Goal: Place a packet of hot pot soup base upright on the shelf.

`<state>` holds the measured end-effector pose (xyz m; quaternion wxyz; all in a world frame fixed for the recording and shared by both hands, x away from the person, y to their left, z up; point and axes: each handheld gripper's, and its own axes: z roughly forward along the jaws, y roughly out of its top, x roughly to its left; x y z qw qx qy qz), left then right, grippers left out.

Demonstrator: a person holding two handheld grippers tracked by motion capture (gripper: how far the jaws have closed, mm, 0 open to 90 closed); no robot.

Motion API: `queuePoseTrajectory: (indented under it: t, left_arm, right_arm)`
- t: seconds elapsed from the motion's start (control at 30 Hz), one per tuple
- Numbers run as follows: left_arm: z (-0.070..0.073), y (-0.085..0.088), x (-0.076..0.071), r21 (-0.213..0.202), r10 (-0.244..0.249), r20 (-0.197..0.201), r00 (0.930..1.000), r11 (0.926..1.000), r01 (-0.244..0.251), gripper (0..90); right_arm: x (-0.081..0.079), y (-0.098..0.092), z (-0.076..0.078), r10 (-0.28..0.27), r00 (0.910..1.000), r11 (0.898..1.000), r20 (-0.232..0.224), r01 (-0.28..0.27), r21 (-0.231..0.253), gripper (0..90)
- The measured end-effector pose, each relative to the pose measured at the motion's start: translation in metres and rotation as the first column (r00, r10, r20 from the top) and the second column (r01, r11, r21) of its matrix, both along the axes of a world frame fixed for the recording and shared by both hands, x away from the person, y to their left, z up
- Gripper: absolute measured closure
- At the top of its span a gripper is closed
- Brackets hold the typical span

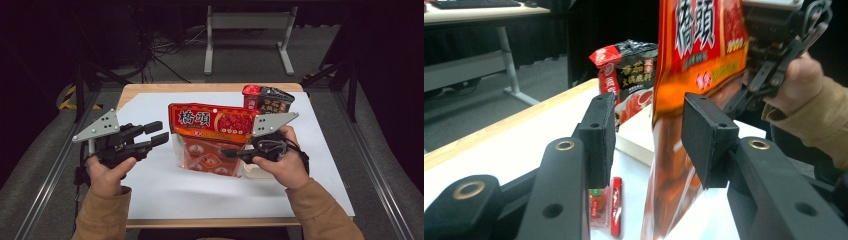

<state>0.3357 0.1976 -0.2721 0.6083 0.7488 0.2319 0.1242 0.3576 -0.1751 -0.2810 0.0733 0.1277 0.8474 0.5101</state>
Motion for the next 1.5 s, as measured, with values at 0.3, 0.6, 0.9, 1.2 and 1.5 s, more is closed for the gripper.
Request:
queuePoseTrajectory:
  t: [0.3, 0.6, 0.9, 1.2, 1.5]
  left_arm:
    - [-0.007, 0.006, 0.008, 0.01, 0.032, -0.026, 0.9991, 0.9995, -0.031, 57.3]
    - [-0.014, 0.008, 0.015, 0.027, 0.036, -0.067, 0.9971, 0.9991, -0.034, 54.7]
    - [-0.018, 0.011, 0.02, 0.03, 0.052, -0.09, 0.9946, 0.9983, -0.049, 53.1]
    - [-0.022, 0.016, 0.025, 0.032, 0.075, -0.106, 0.9915, 0.9969, -0.072, 50.4]
    - [-0.026, 0.017, 0.029, 0.039, 0.083, -0.123, 0.9889, 0.9962, -0.078, 49.9]
  right_arm:
    - [0.006, -0.012, 0.018, -0.063, 0.998, 0.998, 0.004, 0.063, -0.005, 69.9]
    - [0.015, -0.028, 0.033, -0.127, 0.9916, 0.992, 0.024, 0.128, -0.017, 69.8]
    - [0.024, -0.048, 0.041, -0.199, 0.9791, 0.98, 0.043, 0.199, -0.001, 69.8]
    - [0.032, -0.065, 0.041, -0.265, 0.9621, 0.964, 0.062, 0.266, -0.008, 69.8]
    - [0.036, -0.079, 0.04, -0.312, 0.9475, 0.95, 0.068, 0.313, 0.004, 69.8]
